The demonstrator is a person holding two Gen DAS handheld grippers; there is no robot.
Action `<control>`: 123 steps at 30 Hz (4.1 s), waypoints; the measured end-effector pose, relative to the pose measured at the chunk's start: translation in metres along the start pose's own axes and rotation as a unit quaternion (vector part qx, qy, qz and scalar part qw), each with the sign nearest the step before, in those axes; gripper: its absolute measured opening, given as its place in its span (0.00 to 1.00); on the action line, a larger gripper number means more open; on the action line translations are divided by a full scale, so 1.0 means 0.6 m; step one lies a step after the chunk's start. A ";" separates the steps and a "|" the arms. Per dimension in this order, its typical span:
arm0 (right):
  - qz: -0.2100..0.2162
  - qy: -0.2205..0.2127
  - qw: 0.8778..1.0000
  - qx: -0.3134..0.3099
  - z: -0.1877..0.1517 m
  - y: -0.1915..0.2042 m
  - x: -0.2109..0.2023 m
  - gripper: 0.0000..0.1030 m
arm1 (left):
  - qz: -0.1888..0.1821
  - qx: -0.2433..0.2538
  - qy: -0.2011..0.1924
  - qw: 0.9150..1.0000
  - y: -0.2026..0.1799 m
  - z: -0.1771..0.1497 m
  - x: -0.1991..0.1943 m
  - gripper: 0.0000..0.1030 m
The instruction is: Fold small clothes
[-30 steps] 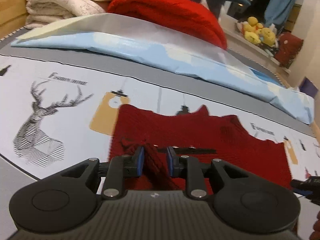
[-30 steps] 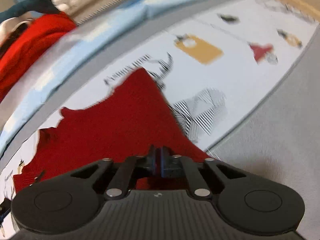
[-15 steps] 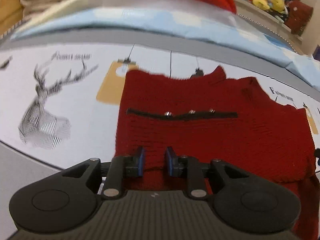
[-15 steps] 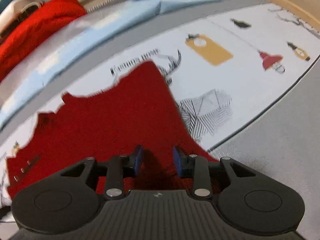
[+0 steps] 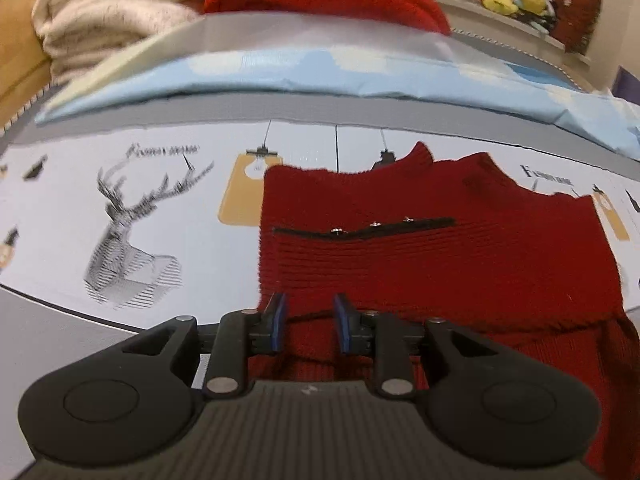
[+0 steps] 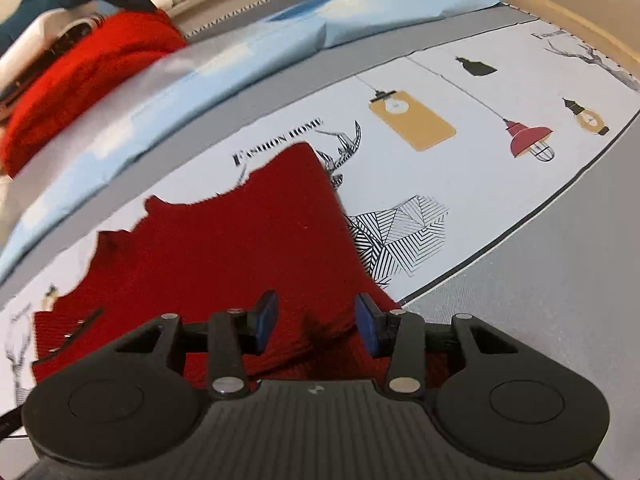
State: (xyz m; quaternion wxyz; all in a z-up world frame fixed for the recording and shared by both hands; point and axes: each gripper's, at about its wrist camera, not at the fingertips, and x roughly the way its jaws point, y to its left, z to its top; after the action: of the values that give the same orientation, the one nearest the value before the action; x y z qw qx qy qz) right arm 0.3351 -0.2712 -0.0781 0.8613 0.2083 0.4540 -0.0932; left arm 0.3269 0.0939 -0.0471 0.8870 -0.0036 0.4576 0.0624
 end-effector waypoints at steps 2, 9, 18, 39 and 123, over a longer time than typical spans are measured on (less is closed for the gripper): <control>0.001 -0.017 1.000 -0.013 0.001 -0.001 -0.029 0.43 | -0.001 0.009 -0.015 1.000 0.002 -0.006 -0.031 0.28; 0.005 -0.098 0.992 -0.076 -0.020 -0.009 -0.188 0.44 | -0.001 0.005 -0.070 0.998 0.033 -0.050 -0.180 0.28; -0.006 -0.117 0.983 -0.140 -0.105 -0.066 -0.368 0.45 | -0.028 0.015 -0.106 0.994 0.044 -0.179 -0.371 0.29; -0.034 0.095 0.995 -0.019 -0.265 -0.333 -0.231 0.46 | -0.043 -0.116 0.087 0.989 0.160 -0.444 -0.243 0.33; 0.052 0.004 0.999 0.013 -0.045 -0.242 -0.093 0.36 | -0.130 -0.179 0.093 0.971 0.221 -0.146 -0.041 0.39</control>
State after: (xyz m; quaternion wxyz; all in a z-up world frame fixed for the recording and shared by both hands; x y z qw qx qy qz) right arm 0.2326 -0.3909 -0.0855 0.8605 0.2429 0.4446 -0.0536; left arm 0.2268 0.2170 -0.0715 0.8259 -0.2278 0.5151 0.0266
